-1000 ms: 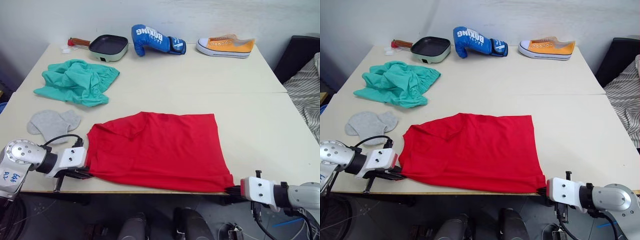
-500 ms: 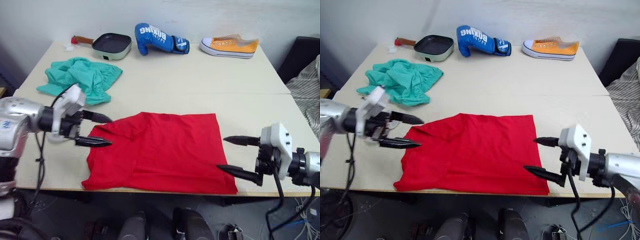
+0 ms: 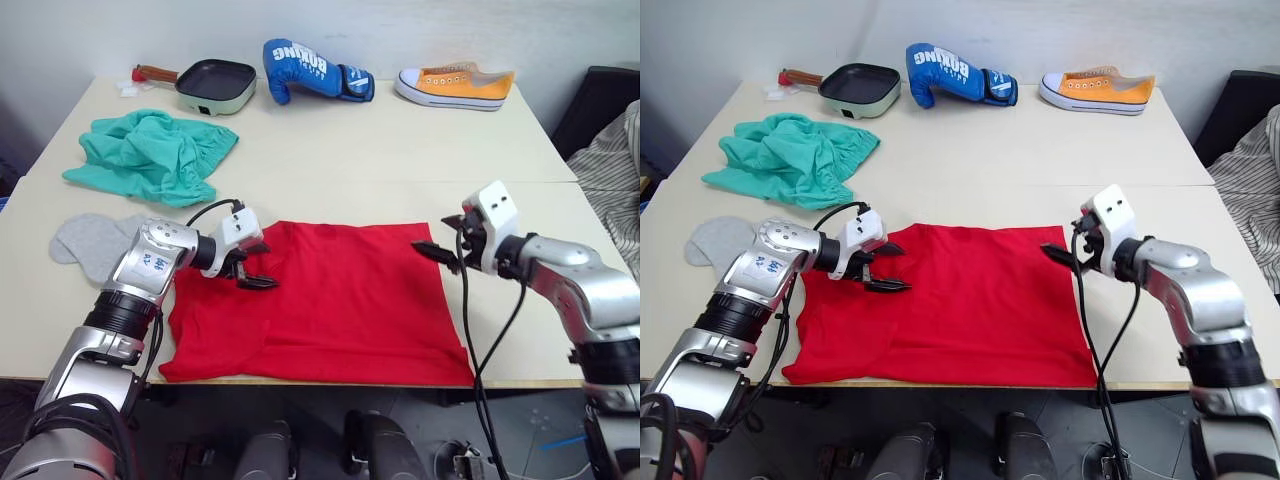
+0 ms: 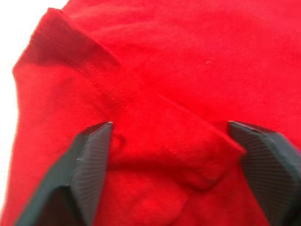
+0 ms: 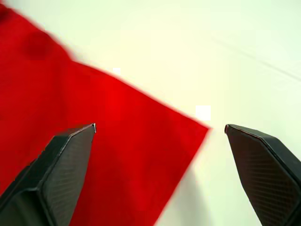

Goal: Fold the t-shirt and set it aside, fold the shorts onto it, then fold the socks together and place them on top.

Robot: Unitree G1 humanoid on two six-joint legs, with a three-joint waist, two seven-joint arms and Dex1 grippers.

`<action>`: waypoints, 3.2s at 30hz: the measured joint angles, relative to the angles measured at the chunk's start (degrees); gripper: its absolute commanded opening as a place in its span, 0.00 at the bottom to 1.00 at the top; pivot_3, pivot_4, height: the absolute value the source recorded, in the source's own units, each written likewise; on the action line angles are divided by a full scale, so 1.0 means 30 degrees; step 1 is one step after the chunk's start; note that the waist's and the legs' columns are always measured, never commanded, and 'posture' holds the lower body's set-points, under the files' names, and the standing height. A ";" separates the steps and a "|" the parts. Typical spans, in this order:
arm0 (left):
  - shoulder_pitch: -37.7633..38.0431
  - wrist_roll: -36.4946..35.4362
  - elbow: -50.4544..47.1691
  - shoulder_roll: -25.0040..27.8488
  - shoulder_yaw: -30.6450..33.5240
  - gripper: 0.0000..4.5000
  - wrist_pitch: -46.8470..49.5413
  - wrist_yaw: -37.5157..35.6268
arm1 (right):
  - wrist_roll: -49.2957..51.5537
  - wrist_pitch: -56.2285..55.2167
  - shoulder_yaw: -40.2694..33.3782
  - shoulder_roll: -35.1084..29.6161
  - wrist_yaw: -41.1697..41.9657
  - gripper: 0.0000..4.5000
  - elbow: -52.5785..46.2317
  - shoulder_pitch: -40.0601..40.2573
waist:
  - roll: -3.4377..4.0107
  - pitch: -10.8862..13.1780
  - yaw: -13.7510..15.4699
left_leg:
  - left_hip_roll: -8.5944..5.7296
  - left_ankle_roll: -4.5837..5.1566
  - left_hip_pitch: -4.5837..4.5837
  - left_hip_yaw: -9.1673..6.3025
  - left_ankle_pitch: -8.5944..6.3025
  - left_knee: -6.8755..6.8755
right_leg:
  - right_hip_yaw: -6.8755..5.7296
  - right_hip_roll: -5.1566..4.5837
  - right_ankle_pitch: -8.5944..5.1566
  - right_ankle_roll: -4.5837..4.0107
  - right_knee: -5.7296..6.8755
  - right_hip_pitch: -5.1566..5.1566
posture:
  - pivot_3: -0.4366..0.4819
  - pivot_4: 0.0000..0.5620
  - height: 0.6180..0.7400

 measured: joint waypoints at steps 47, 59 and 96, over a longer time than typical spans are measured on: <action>0.0226 -0.0983 0.3935 0.4386 0.2020 0.00 -0.7854 -0.7733 | -1.6129 -3.1634 0.1886 -0.2303 -0.2245 0.01 0.4964 0.4148 | 0.0020 -0.0007 -0.0720 | -0.0004 -0.0012 0.0019 0.0068 0.0004 -0.0018 | 0.0049 -0.0003 0.0000 0.0003 0.0120 -0.0050 | 0.48 0.27 1.00; -0.1156 -0.2964 0.5112 0.6219 0.1252 0.00 -0.5103 -0.7744 | -1.4458 -3.1042 0.2358 -0.2171 -0.2215 0.01 0.8072 0.3187 | 0.0014 -0.0003 -0.0672 | 0.0008 0.0000 0.0035 0.0060 0.0004 0.0009 | 0.0053 0.0006 -0.0001 0.0000 0.0119 -0.0009 | 0.48 0.27 1.00; 0.5041 -0.4622 -0.5635 0.2251 0.3827 0.00 0.5517 0.3027 | -0.2583 -0.0762 0.3810 0.5511 -0.5826 0.00 -0.5834 0.3786 | 0.0009 -0.0012 -0.0208 | -0.0006 -0.0013 -0.0092 0.0026 0.0008 0.0003 | 0.0077 -0.0015 -0.0001 -0.0002 0.0209 -0.0195 | 0.48 0.27 1.00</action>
